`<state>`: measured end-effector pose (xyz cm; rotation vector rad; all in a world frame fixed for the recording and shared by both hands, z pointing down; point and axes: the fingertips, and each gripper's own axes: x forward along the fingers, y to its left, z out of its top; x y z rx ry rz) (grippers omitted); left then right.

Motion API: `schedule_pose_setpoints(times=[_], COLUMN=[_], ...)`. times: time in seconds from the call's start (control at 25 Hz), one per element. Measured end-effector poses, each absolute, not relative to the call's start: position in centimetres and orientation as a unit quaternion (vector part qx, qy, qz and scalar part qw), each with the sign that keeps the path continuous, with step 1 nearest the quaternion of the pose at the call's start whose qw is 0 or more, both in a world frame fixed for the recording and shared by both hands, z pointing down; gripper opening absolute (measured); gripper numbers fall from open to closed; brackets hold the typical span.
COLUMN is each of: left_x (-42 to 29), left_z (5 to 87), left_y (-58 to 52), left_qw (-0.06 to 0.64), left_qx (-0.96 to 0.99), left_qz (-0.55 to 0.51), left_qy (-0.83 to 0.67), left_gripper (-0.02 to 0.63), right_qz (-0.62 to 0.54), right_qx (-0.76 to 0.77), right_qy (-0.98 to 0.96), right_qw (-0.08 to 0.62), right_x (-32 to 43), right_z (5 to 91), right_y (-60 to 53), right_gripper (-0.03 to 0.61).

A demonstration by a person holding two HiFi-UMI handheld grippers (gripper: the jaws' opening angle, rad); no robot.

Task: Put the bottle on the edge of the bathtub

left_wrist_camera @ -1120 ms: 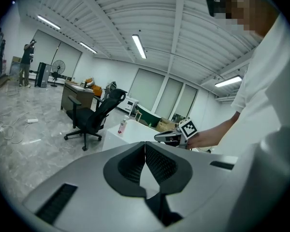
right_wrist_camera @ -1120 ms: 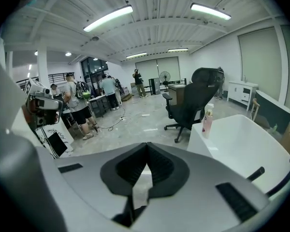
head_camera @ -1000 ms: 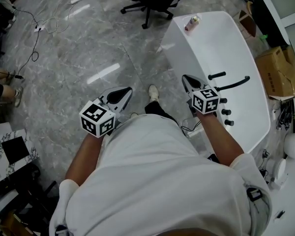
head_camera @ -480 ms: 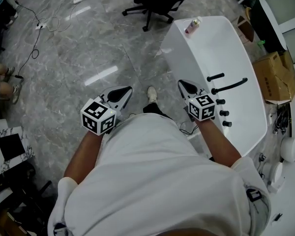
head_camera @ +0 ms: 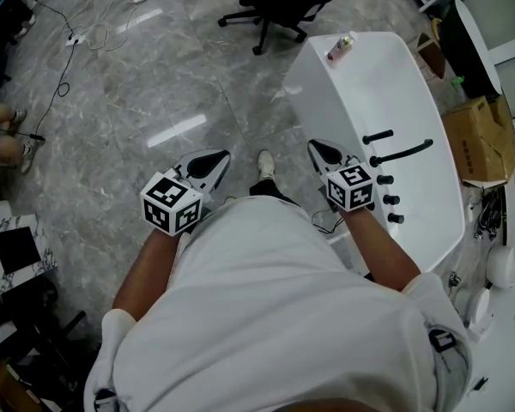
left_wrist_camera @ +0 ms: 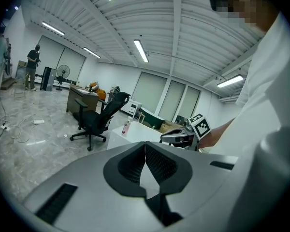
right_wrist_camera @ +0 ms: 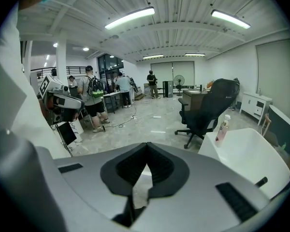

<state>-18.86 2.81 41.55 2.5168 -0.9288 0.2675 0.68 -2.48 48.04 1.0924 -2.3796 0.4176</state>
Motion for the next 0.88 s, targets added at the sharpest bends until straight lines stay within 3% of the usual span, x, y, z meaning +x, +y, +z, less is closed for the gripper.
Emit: schedule_pose_setpoints(times=[0.88], left_x=[-17.0], left_z=[42.5], left_y=[2.6], left_qw=[0.234], left_qx=[0.913], left_qz=[0.109], left_qy=[-0.316], left_gripper=[0.018], right_qz=[0.162], right_qx=[0.402], right_qy=[-0.867], right_qw=[0.245], right_x=[2.1], right_z=[48.9], right_y=[-1.8], right_gripper=[0.008])
